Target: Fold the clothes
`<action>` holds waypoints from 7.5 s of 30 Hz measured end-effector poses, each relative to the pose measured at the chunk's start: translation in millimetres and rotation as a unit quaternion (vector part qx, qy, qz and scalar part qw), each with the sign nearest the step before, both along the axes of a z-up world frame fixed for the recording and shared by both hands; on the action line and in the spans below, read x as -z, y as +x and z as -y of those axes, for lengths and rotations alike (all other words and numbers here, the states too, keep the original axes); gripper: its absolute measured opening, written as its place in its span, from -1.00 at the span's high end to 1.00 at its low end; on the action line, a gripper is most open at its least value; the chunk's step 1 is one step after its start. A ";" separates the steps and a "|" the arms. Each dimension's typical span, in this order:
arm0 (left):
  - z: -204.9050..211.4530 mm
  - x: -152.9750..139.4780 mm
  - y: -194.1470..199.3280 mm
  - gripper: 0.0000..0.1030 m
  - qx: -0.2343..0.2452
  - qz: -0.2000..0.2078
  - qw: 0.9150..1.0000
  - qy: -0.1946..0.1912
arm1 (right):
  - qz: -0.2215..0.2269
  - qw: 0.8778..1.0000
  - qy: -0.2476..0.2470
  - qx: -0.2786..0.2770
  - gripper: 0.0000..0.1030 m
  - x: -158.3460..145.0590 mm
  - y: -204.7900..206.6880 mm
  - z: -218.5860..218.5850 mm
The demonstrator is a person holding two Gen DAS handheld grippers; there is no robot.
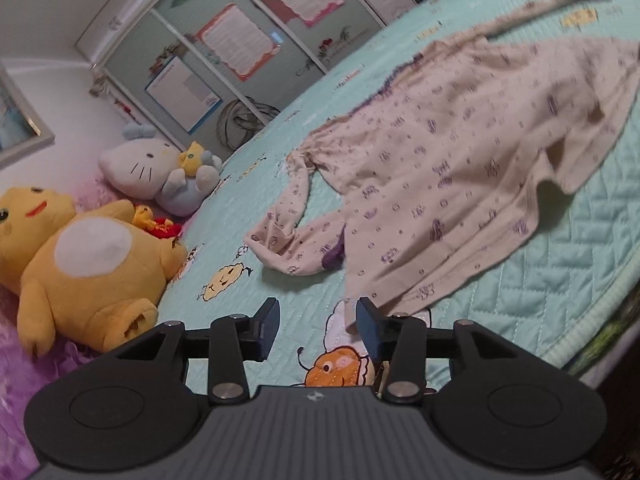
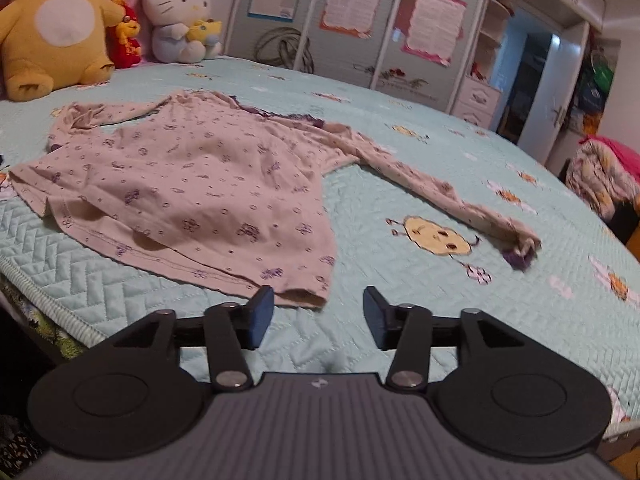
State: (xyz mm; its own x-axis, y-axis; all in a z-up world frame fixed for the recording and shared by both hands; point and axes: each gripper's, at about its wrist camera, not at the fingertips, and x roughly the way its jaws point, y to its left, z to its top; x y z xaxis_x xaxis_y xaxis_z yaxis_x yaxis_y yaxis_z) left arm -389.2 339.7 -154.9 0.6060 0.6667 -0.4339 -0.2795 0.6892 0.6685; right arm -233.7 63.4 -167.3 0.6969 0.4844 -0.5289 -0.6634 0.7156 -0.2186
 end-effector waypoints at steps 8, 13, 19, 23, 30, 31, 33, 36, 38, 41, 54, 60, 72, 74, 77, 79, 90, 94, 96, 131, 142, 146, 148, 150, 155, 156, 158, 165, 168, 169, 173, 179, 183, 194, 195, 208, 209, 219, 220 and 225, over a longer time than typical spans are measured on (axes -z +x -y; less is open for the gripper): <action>11.2 4.7 8.2 0.01 0.021 -0.004 1.000 -0.007 | 0.056 0.990 -0.017 -0.126 -0.02 -6.8 -35.9 -60.4; 16.3 5.1 7.3 0.01 0.024 -0.002 1.000 -0.010 | 0.103 0.974 -0.083 -0.184 -0.07 16.7 -54.4 -120.2; 28.3 -0.3 8.6 -0.09 0.047 0.007 0.999 -0.009 | 0.151 0.968 -0.131 -0.154 -0.03 33.2 -50.5 -136.1; 38.8 -0.7 17.6 -0.09 0.068 0.011 0.998 -0.011 | 0.146 0.977 -0.097 -0.119 0.71 18.0 -36.0 -122.0; 69.2 7.1 38.4 -0.11 0.126 0.003 0.992 -0.016 | 0.147 0.982 -0.051 -0.104 1.00 -7.4 -16.3 -119.3; 73.0 8.7 40.9 -0.11 0.132 0.002 0.991 -0.015 | 0.143 0.982 -0.051 -0.115 1.00 -9.2 -19.0 -117.6; 79.2 11.4 43.4 -0.11 0.140 0.001 0.990 -0.018 | 0.145 0.975 -0.070 -0.151 0.71 -4.6 -31.3 -110.9; 83.5 16.0 46.4 -0.12 0.149 -0.004 0.989 -0.019 | 0.172 0.961 -0.114 -0.183 0.08 17.6 -49.5 -109.3; 85.8 17.7 48.9 -0.12 0.151 -0.008 0.988 -0.017 | 0.181 0.954 -0.145 -0.190 0.08 34.1 -52.5 -112.5; 86.8 14.3 48.4 -0.12 0.151 -0.006 0.988 -0.015 | 0.185 0.953 -0.159 -0.179 0.14 44.3 -43.7 -123.2; 97.2 12.3 75.9 -0.17 0.176 0.011 0.984 -0.015 | 0.157 0.980 0.004 -0.125 1.00 -36.1 -17.2 -107.3; 84.3 15.5 102.7 -0.18 0.129 0.045 0.991 -0.001 | 0.160 0.977 0.040 -0.138 1.00 -61.7 -32.1 -103.1; -6.8 32.1 68.1 0.21 -0.043 0.045 0.998 -0.010 | 0.134 0.981 0.076 -0.120 1.00 -73.8 -31.3 -84.1; -23.3 24.2 58.0 0.73 -0.072 0.062 0.995 -0.039 | 0.125 0.982 0.071 -0.125 1.00 -68.0 -33.5 -86.2; -32.0 13.3 46.6 0.88 -0.077 0.089 0.991 -0.063 | 0.113 0.982 0.058 -0.136 1.00 -57.1 -37.5 -91.3; -31.6 8.0 40.3 0.93 -0.076 0.103 0.990 -0.067 | 0.111 0.982 0.035 -0.146 0.90 -46.1 -42.6 -93.1; -25.4 -55.0 26.7 0.93 -0.072 0.157 0.984 -0.048 | 0.053 0.988 -0.060 -0.135 0.06 23.7 -52.3 -74.0; -20.8 -81.4 21.2 0.91 -0.067 0.178 0.981 -0.032 | 0.065 0.988 -0.054 -0.126 0.05 25.8 -51.7 -72.4; -24.1 -87.8 18.5 0.90 -0.073 0.187 0.979 -0.025 | 0.073 0.989 -0.061 -0.117 0.05 27.9 -50.6 -71.4; -36.4 -48.5 15.7 0.86 -0.096 0.134 0.984 -0.073 | 0.033 0.999 0.031 -0.009 1.00 -2.6 9.8 -29.3; -22.8 -35.3 -3.8 0.86 -0.097 0.122 0.978 -0.136 | 0.028 0.995 0.086 0.040 1.00 -65.4 1.6 47.9; -36.6 7.2 -0.4 0.86 -0.133 0.075 0.976 -0.154 | -0.040 0.998 0.047 0.030 1.00 -16.0 0.0 35.7; -34.9 13.4 -2.9 0.86 -0.132 0.067 0.977 -0.154 | -0.060 0.997 0.040 0.027 1.00 -5.7 0.2 29.1; -33.8 8.5 -6.5 0.85 -0.122 0.072 0.979 -0.149 | -0.063 0.997 0.038 0.027 1.00 -2.3 -0.1 23.6; -30.1 0.8 -8.8 0.82 -0.103 0.075 0.982 -0.141 | -0.061 0.997 0.035 0.041 1.00 -3.5 5.3 24.1; -29.8 4.2 -7.8 0.81 -0.105 0.068 0.983 -0.138 | -0.070 0.996 0.028 0.045 1.00 -0.7 8.6 23.8; -29.2 10.0 -8.7 0.78 -0.106 0.049 0.984 -0.133 | -0.098 0.994 0.023 0.045 1.00 2.6 11.0 23.9; -18.6 -4.4 -38.7 0.07 -0.117 0.047 0.984 -0.128 | -0.040 0.998 0.034 0.032 -0.04 -27.3 -16.3 41.4; -17.4 -16.8 -52.3 0.07 -0.123 0.056 0.981 -0.142 | -0.014 0.998 0.055 0.020 -0.04 -44.1 -25.1 49.6; -15.6 -22.4 -54.6 0.07 -0.124 0.065 0.980 -0.144 | -0.011 0.997 0.073 0.016 -0.09 -49.9 -22.8 51.5; -2.5 -42.9 -45.2 0.06 -0.091 0.103 0.979 -0.152 | -0.016 0.994 0.110 -0.005 -0.16 -56.3 -17.2 36.5; 3.0 -17.3 3.1 0.02 -0.045 0.095 0.976 -0.191 | -0.100 0.988 0.109 -0.033 0.02 -23.6 9.9 -12.1; -9.6 18.7 14.2 0.03 -0.086 0.051 0.971 -0.215 | -0.161 0.985 0.066 0.021 0.73 15.6 32.5 -10.0; -14.4 -18.3 0.8 0.06 -0.088 0.101 0.969 -0.208 | -0.089 0.990 0.110 0.014 0.73 -14.9 10.0 -1.8; -10.8 -16.5 8.6 0.00 -0.077 0.099 0.970 -0.209 | -0.095 0.990 0.105 -0.004 0.69 -12.8 8.7 -12.8; -79.3 -7.4 3.9 -0.01 -0.168 0.189 0.903 -0.348 | -0.128 0.985 0.113 0.033 0.41 7.5 17.5 -0.3; -88.7 -8.0 3.9 0.01 -0.183 0.197 0.894 -0.359 | -0.121 0.986 0.114 0.028 0.41 6.8 15.7 -1.4; -43.2 21.6 43.5 -0.07 -0.149 0.097 0.937 -0.301 | -0.121 0.992 0.047 0.006 0.10 21.5 11.0 -24.7; -38.9 24.6 44.2 -0.08 -0.148 0.094 0.942 -0.287 | -0.125 0.991 0.050 0.010 0.10 21.9 12.6 -23.1; -32.6 27.6 46.8 -0.24 -0.151 0.082 0.952 -0.252 | -0.117 0.992 0.041 0.009 0.09 24.8 7.7 -23.3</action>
State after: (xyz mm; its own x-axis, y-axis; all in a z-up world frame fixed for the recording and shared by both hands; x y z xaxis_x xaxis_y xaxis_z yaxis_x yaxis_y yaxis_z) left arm -342.5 372.2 -182.5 0.5074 0.5529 -0.6610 -0.5878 0.7829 0.2037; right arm -226.0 86.8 -192.1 0.5690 0.5209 -0.6363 -0.6760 0.7369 -0.0014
